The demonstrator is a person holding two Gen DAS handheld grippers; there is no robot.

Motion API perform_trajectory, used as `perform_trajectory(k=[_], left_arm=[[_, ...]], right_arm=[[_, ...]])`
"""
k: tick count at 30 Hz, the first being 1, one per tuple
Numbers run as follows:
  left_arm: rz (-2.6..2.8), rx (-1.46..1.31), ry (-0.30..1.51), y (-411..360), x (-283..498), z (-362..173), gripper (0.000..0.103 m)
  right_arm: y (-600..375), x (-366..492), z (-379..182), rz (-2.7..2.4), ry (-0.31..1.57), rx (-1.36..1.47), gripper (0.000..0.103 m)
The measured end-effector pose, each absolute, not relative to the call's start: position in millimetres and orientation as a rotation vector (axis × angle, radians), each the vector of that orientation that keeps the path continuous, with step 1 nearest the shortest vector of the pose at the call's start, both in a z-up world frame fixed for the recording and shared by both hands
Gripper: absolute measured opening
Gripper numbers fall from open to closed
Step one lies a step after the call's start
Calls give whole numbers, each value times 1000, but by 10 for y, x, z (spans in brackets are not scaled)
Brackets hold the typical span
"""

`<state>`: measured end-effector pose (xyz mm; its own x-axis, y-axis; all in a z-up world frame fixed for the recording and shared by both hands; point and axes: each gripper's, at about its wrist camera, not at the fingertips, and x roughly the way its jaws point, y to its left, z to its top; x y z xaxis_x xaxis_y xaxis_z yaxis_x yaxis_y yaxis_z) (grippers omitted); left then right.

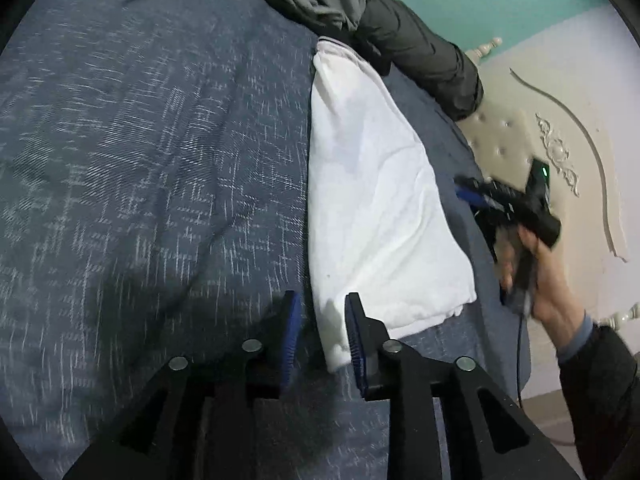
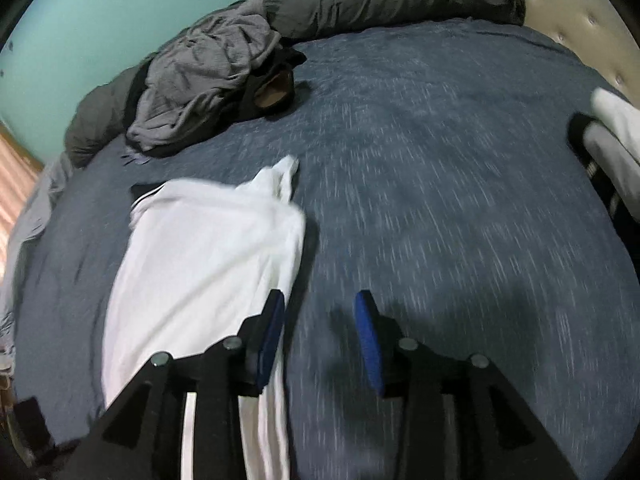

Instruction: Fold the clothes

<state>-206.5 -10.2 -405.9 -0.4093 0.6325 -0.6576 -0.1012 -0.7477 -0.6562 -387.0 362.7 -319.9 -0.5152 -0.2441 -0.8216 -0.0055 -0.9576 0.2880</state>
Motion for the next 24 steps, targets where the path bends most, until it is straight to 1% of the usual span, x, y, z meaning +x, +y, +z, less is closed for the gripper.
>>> perform_trajectory(k=[3,7,12,14,15,16,18,21,24], left_arm=[[2195,-1334,-749,-168,-1867,-3971,32],[2200,-1328,-794,-249,-1673,-3834,32],[2213,-1295,-810,-266,-1504,-3551,34],[2219,-1304,-795,-262,-1454,-3461,37],[2226,-1304,-788,-262,-1432,-3416,39],[2235,-1302,-780,-263,-1412,-3372,40],[2240,-1300,-785,-285,-1374,-3301,40],[2242,-1306,-793,-260,-1367,-3239,40],[2238,-1326,-784,-243,-1369,-3235,41]], right_arm=[[3597,-3473,-3164,-2518,-451,1472,37],[3510,-2920,-3072,-2465,-467,1485,38],[3457,-2359,-2796,-2435,-543,1452,38],[3414,-2161,-2611,-2446,-553,1414,40],[3407,-2072,-2537,-2451,-567,1397,44],[3417,-1994,-2483,-2452,-589,1385,45],[3437,-1838,-2376,-2453,-635,1362,45],[3446,-1696,-2279,-2455,-674,1358,51],[3452,-1650,-2259,-2454,-667,1379,51]])
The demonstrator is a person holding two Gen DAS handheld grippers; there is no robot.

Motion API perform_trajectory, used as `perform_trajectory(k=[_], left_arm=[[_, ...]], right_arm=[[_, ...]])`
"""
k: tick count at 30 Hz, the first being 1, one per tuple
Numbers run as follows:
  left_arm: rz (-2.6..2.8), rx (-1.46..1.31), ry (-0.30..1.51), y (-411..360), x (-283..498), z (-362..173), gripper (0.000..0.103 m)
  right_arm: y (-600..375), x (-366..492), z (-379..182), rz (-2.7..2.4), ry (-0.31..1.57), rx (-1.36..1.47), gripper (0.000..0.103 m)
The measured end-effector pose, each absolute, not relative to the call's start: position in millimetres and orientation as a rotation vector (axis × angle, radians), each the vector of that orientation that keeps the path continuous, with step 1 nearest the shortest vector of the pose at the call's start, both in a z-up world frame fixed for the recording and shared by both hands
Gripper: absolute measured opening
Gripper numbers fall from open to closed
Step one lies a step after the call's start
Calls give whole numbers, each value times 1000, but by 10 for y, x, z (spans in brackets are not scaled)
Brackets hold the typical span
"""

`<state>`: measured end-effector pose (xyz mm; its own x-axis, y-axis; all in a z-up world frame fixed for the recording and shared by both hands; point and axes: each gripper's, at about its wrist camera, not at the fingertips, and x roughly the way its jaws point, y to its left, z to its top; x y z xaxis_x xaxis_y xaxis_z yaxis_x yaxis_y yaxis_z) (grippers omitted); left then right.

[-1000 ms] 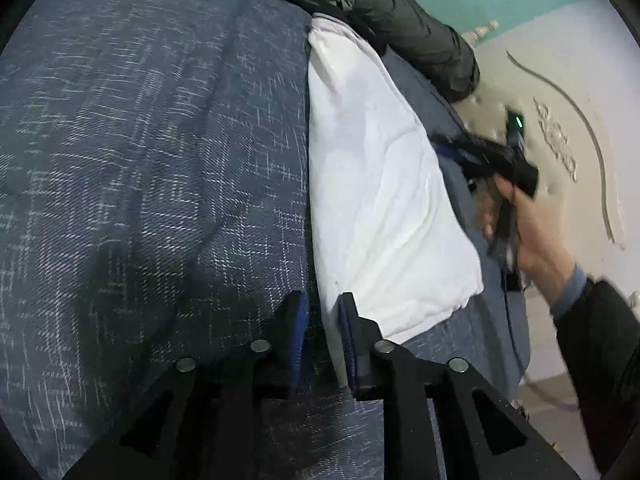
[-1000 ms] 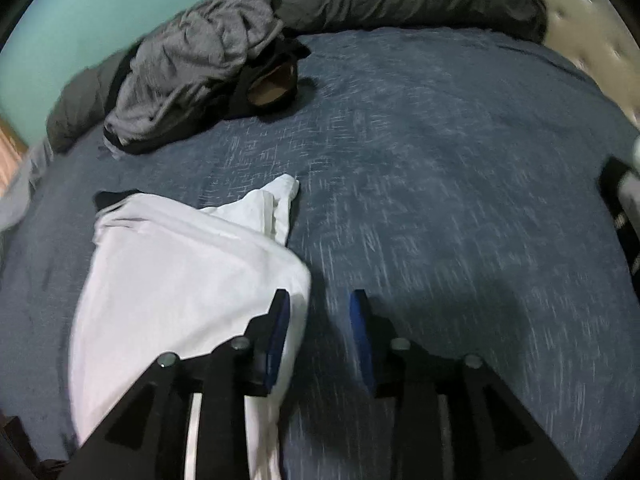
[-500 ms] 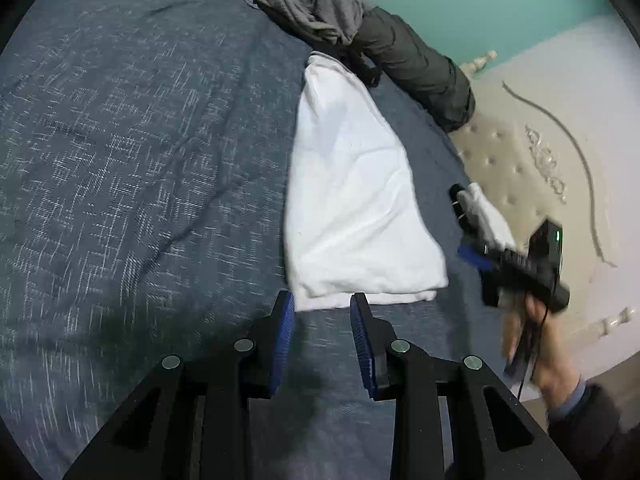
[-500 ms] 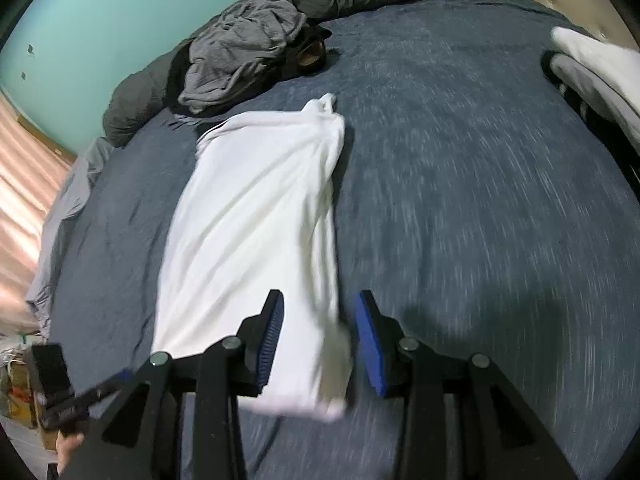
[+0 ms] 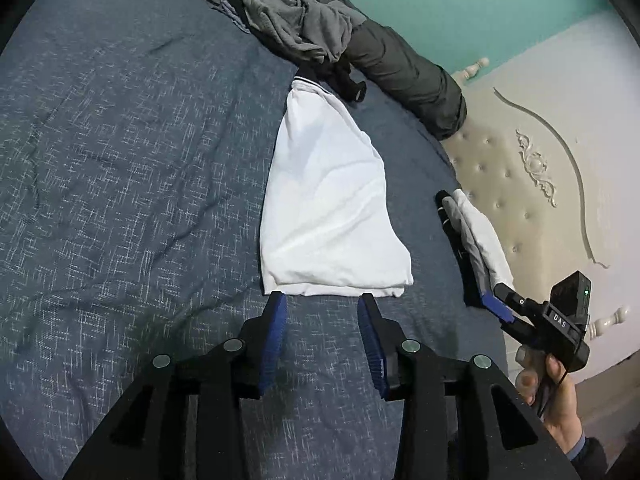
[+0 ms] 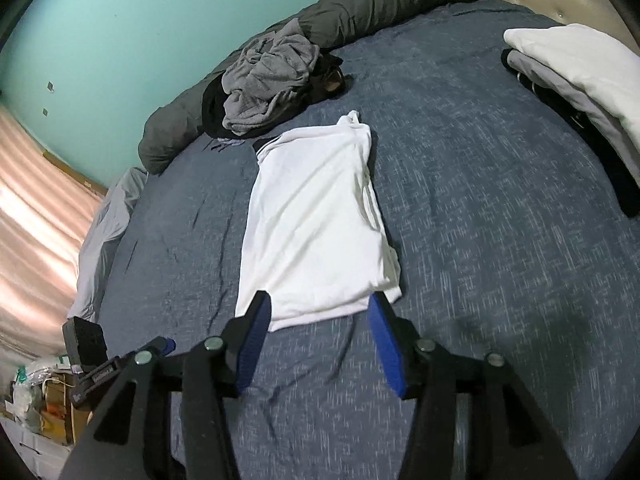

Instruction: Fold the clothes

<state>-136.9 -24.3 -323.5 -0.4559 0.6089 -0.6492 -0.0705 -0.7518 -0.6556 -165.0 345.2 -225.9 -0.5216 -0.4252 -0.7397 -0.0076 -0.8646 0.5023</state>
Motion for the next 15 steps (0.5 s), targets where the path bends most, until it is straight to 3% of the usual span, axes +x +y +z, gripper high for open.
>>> perform_trajectory(k=[15], left_arm=[[2229,-1462,-715,-18,-1762,-3651,45]], right_arm=[[3437,-2152,-2983,-2358,-613,1501,51]])
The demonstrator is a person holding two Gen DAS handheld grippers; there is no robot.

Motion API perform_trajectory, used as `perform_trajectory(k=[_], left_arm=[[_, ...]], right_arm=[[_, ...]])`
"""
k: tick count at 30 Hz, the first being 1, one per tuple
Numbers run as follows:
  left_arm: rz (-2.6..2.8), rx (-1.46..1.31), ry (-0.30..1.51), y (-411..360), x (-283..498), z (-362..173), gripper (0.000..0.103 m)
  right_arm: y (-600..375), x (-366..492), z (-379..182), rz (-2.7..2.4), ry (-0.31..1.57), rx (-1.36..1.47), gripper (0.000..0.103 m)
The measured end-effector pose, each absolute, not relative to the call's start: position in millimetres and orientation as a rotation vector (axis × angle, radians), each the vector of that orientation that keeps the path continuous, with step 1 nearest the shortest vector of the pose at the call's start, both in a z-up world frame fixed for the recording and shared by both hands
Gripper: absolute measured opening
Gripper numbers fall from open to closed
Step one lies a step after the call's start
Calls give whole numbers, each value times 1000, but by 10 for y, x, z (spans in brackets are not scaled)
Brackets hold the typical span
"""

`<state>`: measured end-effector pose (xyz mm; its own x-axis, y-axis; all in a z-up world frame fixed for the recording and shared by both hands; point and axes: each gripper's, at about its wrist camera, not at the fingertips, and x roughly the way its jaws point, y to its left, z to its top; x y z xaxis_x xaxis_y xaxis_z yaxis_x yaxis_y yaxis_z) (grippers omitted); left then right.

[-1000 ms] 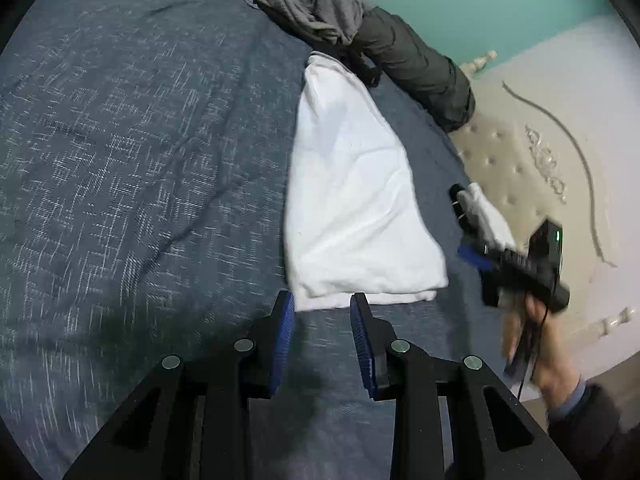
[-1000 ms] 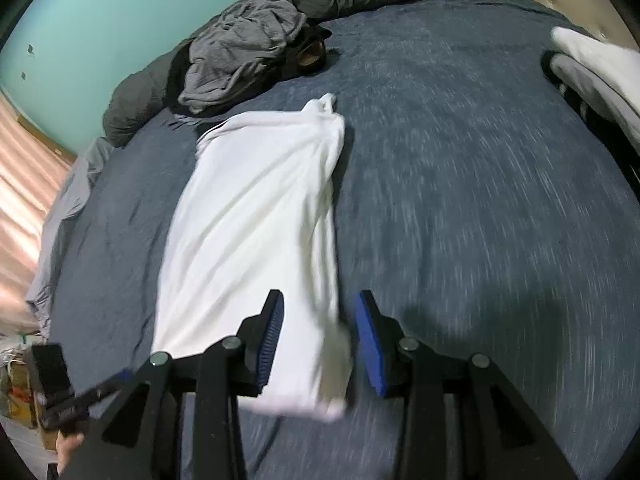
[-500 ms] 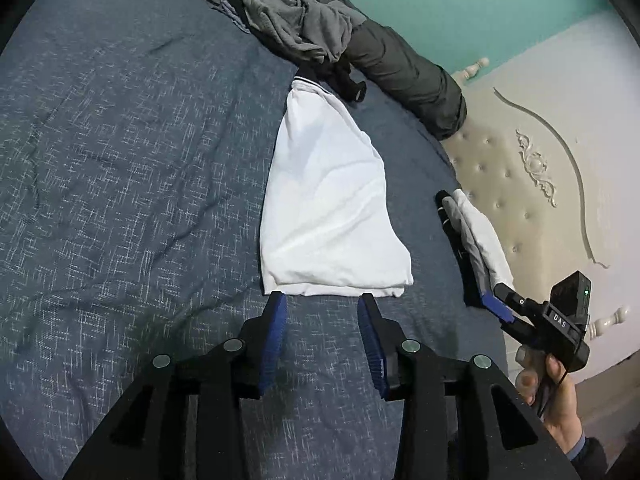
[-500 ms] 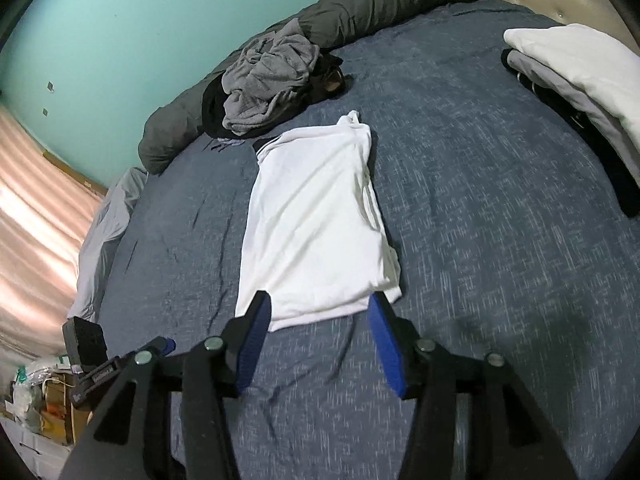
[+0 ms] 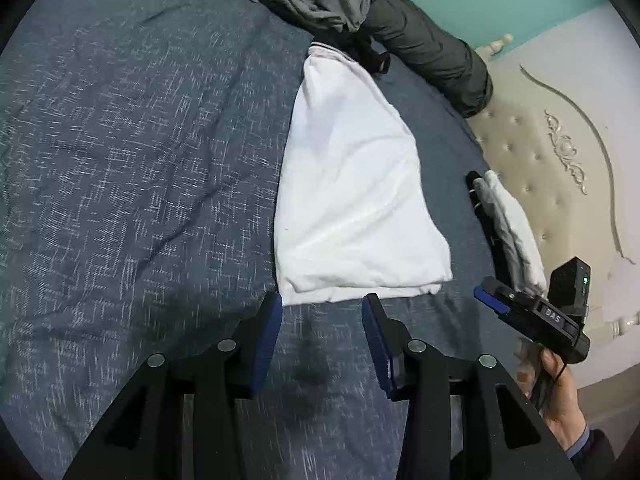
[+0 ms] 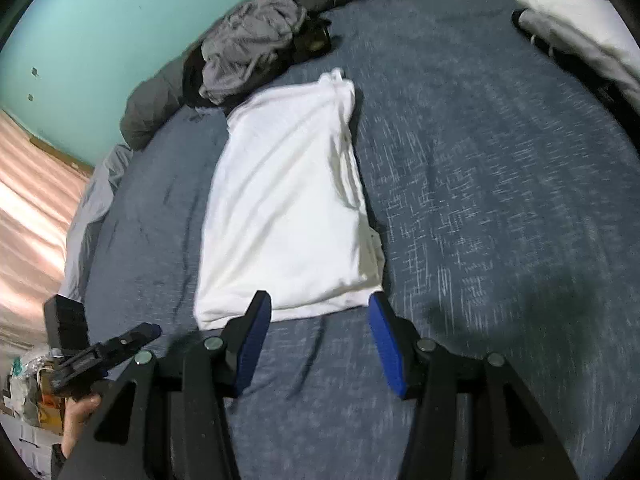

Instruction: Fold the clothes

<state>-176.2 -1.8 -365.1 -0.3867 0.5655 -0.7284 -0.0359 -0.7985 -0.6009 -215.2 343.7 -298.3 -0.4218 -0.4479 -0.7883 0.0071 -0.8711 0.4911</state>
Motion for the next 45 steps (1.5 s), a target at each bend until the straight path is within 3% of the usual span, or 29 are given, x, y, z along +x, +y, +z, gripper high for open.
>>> perform_trajectory(k=[5,9,13,16,24,41,42,43,45], left_arm=[[2230,-1498,-720,31,-1895,-3812,47],[2234,-1514,-741,42,-1986,-3930,49],[2242,-1525,-758,21,-2023,-4002,49],[2250,-1530,-758,3,-2025,-4024,49],[2218,-1541,-738,16,-2019,-4015,50],[2104,-1549,-803,174,-2141,-4257,49],[2097,-1548,-795,191,-2136,-4267,42],[2090,-1547,-786,207,-2131,-4276,22],[2077,-1545,-783,227,-2113,-4290,4]], right_arm=[[3445,-2365,-3228,-2307,-612,1512,51],[3421,-2474,-3339,-2275,-573,1521,44],[3408,-2492,-3385,-2273,-522,1522,15],[3413,-2469,-3336,-2265,-495,1488,5],[3543,-2307,-3102,-2264,-515,1407,3],[3648,-2316,-3477,-2271,-478,1549,3],[3649,-2315,-3492,-2267,-484,1551,3],[3647,-2314,-3508,-2262,-489,1553,3],[3637,-2304,-3537,-2257,-511,1552,3]])
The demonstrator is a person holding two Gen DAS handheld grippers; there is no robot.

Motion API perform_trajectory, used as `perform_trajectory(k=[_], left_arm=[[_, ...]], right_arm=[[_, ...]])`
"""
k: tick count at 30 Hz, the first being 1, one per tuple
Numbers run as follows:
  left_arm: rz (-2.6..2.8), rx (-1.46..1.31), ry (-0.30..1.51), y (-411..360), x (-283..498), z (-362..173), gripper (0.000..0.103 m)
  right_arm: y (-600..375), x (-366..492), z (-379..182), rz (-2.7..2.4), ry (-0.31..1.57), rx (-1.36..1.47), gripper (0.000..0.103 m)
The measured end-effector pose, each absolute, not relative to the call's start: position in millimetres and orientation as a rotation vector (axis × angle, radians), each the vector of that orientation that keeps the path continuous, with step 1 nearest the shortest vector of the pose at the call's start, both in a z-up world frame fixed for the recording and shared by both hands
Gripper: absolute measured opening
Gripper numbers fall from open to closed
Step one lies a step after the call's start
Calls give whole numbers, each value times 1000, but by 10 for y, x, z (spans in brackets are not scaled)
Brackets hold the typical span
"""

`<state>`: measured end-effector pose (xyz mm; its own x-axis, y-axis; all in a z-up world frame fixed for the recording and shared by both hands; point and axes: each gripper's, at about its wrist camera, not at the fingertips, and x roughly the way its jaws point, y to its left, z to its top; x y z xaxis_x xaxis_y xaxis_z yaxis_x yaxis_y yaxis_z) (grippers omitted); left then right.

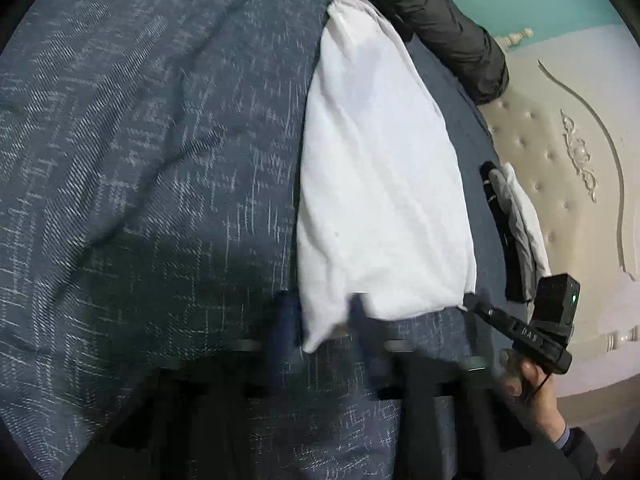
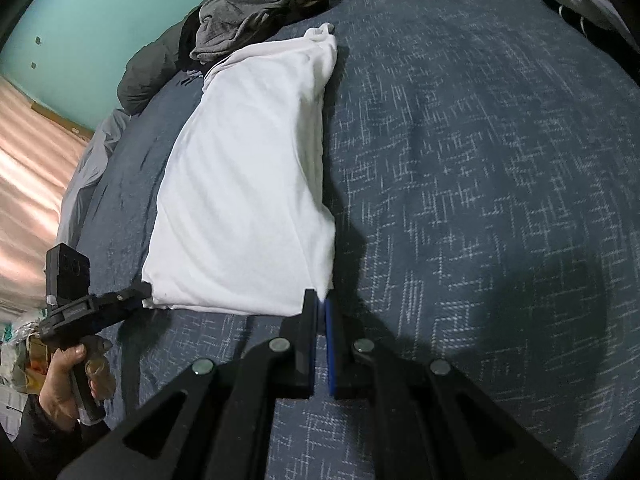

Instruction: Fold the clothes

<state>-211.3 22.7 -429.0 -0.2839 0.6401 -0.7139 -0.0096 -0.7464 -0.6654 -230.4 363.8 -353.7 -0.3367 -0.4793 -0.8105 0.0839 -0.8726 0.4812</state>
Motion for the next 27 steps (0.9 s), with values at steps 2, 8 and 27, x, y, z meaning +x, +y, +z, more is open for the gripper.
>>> perform_trajectory(k=[2,8,27], left_arm=[[2074,-1526,-778,224,-2074,-4256,4],[2092,-1507,-710,238,-2047,-4155,3],[2068,-1487,-840,301,-2411,-4311,45]], right_arm=[[3649,-2296,-3546,-2256,-538,1547,3],[3685,-2319,-3559,-2211,-578,1561,5],[3406,-2657,-3558,-2172,-511,1584,58]])
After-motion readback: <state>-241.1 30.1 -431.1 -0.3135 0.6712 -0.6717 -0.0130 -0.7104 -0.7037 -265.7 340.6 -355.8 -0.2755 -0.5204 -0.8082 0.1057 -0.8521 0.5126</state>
